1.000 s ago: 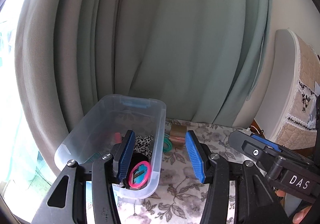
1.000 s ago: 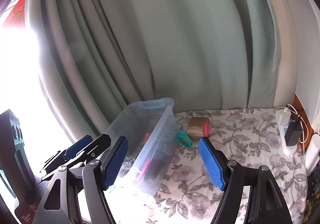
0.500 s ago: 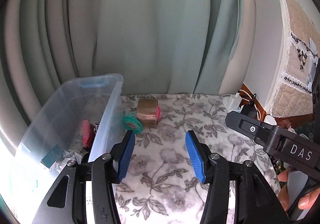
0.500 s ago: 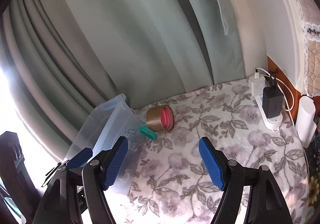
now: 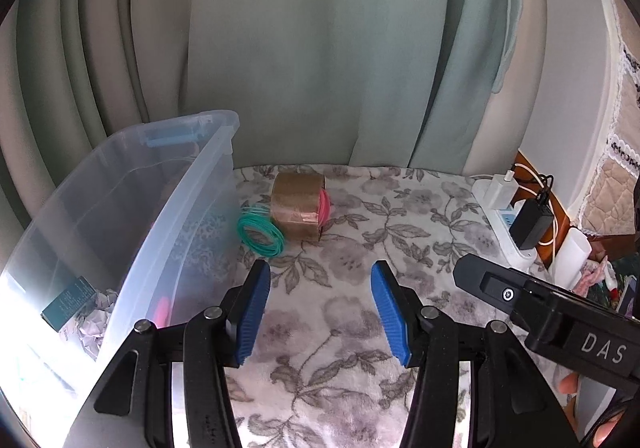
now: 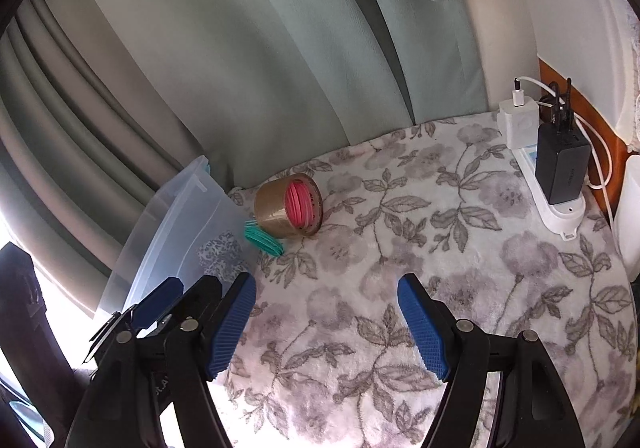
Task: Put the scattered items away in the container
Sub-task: 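Move both tools back toward the brown tape roll and hair ties, then grasp the brown tape roll by its rim with the right tool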
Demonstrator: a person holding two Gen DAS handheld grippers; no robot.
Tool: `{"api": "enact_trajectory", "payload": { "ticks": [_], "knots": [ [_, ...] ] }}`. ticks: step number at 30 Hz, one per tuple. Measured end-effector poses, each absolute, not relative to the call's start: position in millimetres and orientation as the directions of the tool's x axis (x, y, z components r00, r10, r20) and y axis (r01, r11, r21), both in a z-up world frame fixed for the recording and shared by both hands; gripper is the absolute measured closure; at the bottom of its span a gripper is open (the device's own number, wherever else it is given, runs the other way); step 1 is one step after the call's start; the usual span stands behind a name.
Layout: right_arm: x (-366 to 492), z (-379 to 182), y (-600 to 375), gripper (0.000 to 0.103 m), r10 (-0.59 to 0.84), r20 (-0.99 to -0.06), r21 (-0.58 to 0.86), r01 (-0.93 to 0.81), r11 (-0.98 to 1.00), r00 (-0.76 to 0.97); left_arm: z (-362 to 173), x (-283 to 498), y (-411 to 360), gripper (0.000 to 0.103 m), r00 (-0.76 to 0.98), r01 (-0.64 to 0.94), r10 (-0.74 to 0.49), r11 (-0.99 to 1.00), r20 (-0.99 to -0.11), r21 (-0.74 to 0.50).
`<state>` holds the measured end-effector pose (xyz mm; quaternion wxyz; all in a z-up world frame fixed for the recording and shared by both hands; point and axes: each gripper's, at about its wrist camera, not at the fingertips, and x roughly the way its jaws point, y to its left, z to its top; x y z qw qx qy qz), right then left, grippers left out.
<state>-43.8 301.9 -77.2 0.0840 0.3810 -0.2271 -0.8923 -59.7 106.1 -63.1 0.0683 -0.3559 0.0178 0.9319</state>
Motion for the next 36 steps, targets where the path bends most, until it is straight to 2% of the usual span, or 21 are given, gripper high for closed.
{"api": "enact_trajectory", "payload": {
  "ticks": [10,17,25,28,32,36],
  "knots": [
    [-75,-100,288,0.026,-0.328,-0.69,0.441,-0.015,-0.897,-0.646,-93,-87,97,0.049,-0.72,-0.075,0.076,-0.997,-0.69,-0.032],
    [-104,-111,276,0.026,-0.317,-0.721,0.4,0.003,-0.917,-0.617,-107,-104,99,0.049,-0.717,0.035,-0.033,-0.999,-0.696,0.01],
    [-137,-119,263,0.027,-0.36,-0.72,0.4,0.07,-0.914,-0.593,-121,-122,91,0.049,-0.716,0.129,-0.1,-0.992,-0.691,0.009],
    [-150,-121,257,0.034,-0.392,-0.709,0.418,0.098,-0.903,-0.586,-129,-129,92,0.049,-0.704,0.136,-0.108,-0.991,-0.702,0.017],
    [-169,-123,245,0.051,-0.441,-0.706,0.428,0.162,-0.889,-0.554,-137,-134,89,0.049,-0.703,0.153,-0.118,-0.988,-0.701,0.014],
    [-187,-125,234,0.061,-0.471,-0.706,0.417,0.227,-0.88,-0.529,-141,-142,91,0.049,-0.705,0.151,-0.124,-0.988,-0.698,0.023]
  ]
}}
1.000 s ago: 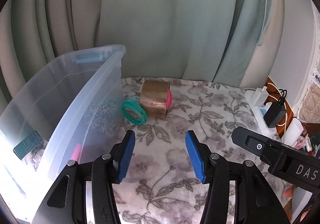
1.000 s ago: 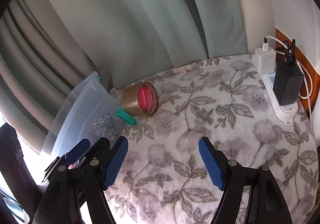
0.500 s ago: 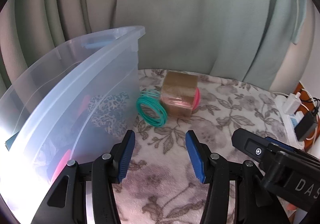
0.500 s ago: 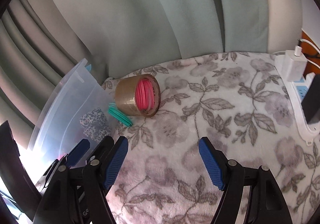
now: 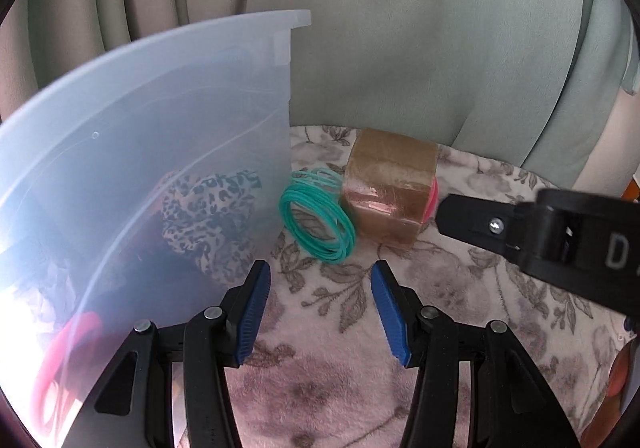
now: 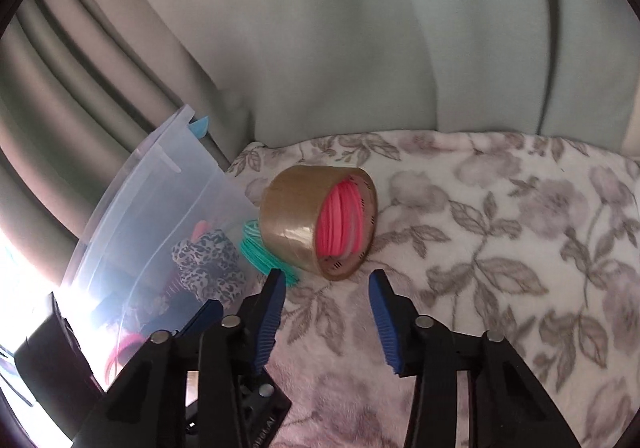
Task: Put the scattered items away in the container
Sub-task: 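Grasp the brown tape roll by its rim with the right tool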
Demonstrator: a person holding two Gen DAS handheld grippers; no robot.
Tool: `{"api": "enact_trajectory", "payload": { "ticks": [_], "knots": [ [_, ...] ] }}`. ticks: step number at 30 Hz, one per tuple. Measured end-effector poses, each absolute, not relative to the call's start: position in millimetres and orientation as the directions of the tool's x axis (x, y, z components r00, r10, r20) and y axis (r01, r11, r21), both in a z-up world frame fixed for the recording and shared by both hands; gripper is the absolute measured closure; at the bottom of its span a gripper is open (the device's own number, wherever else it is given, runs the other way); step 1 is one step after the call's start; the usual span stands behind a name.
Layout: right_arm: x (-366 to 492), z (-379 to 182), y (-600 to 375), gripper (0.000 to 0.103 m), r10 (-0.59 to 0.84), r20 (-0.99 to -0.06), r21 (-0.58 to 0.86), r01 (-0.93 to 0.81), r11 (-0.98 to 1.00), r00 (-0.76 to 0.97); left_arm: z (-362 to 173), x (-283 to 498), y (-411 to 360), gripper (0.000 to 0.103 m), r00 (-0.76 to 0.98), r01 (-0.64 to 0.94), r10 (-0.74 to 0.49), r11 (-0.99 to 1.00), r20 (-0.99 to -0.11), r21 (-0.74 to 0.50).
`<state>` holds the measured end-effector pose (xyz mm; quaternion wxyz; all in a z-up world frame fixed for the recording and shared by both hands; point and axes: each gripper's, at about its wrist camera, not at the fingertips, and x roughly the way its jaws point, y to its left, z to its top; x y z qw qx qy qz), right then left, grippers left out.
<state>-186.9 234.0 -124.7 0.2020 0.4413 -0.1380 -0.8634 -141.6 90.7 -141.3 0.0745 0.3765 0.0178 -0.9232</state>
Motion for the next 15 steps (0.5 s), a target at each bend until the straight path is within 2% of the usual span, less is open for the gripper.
{"api": "enact_trajectory", "payload": {
  "ticks": [4,7,9,13,15],
  "knots": [
    [-200,-126,226,0.07,-0.514,-0.7,0.421,0.295,-0.858,-0.496,-146,-150,93,0.049,-0.711,0.153,-0.13,-0.988,-0.691,0.029],
    [-212,-128,223,0.071,-0.522,-0.71,0.414,0.321,-0.852,-0.473,-149,-155,95,0.049,-0.715,0.151,-0.129,-0.988,-0.687,0.029],
    [-219,-129,220,0.075,-0.533,-0.711,0.417,0.336,-0.845,-0.459,-151,-157,96,0.049,-0.717,0.145,-0.123,-0.989,-0.686,0.026],
    [-232,-135,219,0.076,-0.584,-0.691,0.475,0.343,-0.811,-0.426,-155,-162,96,0.049,-0.713,0.126,-0.098,-0.992,-0.694,0.01],
    [-234,-136,221,0.081,-0.6,-0.677,0.496,0.339,-0.8,-0.426,-157,-164,96,0.049,-0.709,0.115,-0.088,-0.993,-0.699,0.008]
  ]
}}
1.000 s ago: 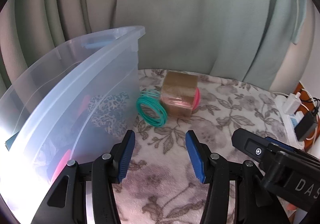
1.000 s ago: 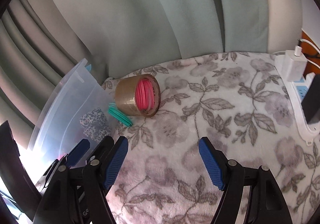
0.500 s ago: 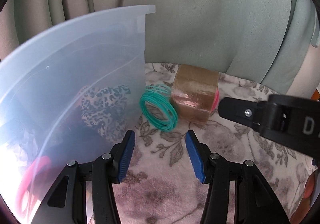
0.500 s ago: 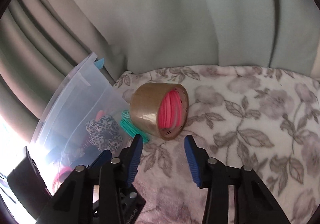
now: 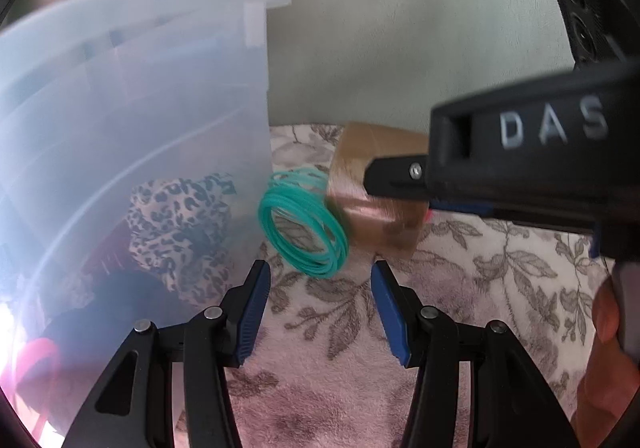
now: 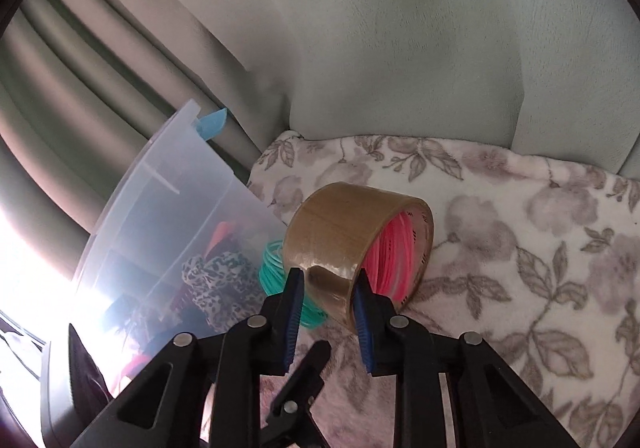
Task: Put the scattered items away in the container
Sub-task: 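Grasp the brown tape roll by its rim with the right tool, then grasp the teal and pink hair ties with the left tool while the right tool holds the tape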
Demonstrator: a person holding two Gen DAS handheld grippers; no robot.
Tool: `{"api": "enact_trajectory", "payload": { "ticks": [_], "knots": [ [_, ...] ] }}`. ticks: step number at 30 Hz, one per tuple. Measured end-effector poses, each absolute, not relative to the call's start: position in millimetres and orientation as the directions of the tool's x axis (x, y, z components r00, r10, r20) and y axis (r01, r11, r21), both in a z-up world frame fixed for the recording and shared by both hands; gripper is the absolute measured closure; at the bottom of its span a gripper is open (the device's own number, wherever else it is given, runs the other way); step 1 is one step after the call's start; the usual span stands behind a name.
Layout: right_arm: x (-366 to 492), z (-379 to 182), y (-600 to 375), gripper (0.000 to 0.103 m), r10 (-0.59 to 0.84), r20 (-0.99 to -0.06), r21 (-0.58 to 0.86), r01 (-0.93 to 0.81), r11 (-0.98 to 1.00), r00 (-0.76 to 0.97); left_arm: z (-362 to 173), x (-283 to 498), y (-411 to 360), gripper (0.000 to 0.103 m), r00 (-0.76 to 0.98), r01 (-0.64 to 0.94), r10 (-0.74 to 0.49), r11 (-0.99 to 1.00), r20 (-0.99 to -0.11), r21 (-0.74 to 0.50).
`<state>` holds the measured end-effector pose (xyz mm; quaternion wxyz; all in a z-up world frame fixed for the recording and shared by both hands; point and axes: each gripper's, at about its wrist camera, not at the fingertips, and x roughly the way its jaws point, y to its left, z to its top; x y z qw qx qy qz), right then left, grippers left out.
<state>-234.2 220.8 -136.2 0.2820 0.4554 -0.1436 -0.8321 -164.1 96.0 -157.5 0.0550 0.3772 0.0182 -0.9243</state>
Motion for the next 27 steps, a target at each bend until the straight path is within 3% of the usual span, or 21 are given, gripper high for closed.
{"api": "enact_trajectory", "payload": {
  "ticks": [6,10,18,27],
  "knots": [
    [-218,-128,245,0.093,-0.638,-0.613,0.566,0.304,-0.766,-0.466,-163,-172,97,0.05,-0.708,0.069,-0.031,-0.997,-0.706,-0.025],
    [-196,-123,280,0.094,-0.605,-0.611,0.575,0.24,-0.782,-0.51,-164,-177,95,0.05,-0.71,0.015,0.038,-0.997,-0.703,-0.07],
    [-149,-130,351,0.094,-0.549,-0.588,0.642,0.071,-0.764,-0.594,-166,-204,100,0.05,-0.698,0.007,0.007,-1.0,-0.716,-0.016],
    [-130,-133,360,0.093,-0.55,-0.568,0.671,0.042,-0.74,-0.613,-175,-231,108,0.047,-0.674,-0.003,-0.013,-1.0,-0.739,0.02]
  ]
}}
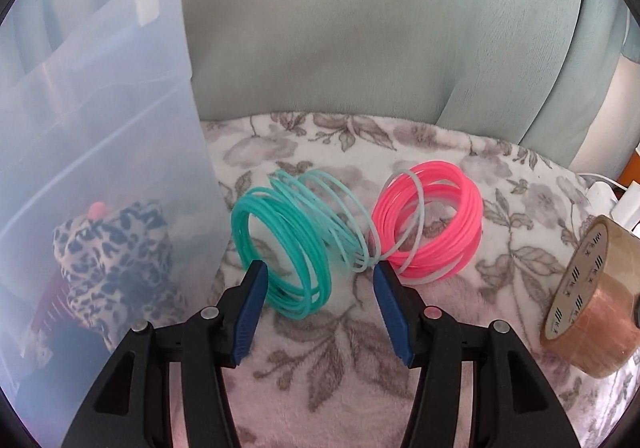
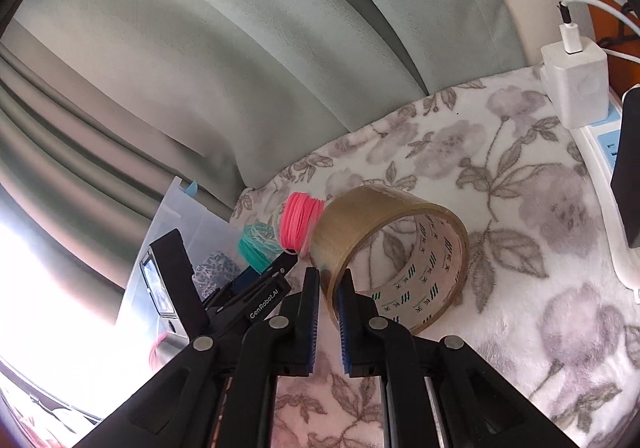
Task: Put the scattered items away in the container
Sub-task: 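Grasp the teal and pink hair ties with the left tool while the right tool holds the tape, then carry the hair ties with the left tool while the right tool carries the tape roll to the bin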
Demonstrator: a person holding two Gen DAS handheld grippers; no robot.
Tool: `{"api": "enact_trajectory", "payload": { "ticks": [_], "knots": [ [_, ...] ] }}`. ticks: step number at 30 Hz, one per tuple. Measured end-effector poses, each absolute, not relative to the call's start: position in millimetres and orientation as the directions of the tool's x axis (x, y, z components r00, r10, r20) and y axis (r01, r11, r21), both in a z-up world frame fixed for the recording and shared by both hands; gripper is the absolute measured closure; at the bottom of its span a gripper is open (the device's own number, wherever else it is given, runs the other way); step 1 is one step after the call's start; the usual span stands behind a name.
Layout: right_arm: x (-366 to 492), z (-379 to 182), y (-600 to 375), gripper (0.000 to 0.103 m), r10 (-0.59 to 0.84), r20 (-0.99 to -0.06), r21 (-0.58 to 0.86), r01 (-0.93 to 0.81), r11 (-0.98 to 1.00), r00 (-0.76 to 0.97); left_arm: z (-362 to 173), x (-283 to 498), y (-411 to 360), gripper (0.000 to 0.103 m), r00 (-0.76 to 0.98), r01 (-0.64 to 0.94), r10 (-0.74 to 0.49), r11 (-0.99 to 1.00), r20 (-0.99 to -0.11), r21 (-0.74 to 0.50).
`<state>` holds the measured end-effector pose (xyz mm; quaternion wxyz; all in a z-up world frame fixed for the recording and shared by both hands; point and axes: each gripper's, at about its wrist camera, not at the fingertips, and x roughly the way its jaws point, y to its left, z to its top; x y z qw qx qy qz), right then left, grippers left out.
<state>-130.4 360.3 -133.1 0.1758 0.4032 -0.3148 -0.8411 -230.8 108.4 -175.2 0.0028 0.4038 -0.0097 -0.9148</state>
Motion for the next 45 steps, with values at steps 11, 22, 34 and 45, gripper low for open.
{"api": "enact_trajectory", "payload": {
  "ticks": [11,22,34,45],
  "knots": [
    [-111,-130,368,0.094,-0.542,-0.543,0.705,0.002,-0.709,-0.642,-152,-228,111,0.097,-0.697,-0.01,0.011,-1.0,-0.717,-0.006],
    [-65,-118,369,0.094,-0.537,-0.508,0.752,-0.042,-0.658,-0.674,-98,-163,134,0.098,-0.721,-0.116,0.133,-0.991,-0.68,-0.07],
    [-15,-86,363,0.094,-0.53,-0.447,0.78,-0.023,-0.626,-0.721,-32,-84,110,0.098,-0.758,-0.182,0.224,-0.975,-0.613,-0.13],
    [22,-35,356,0.094,-0.515,-0.379,0.774,0.042,-0.632,-0.769,33,-34,94,0.098,-0.814,-0.227,0.273,-0.962,-0.513,-0.153]
  ]
}}
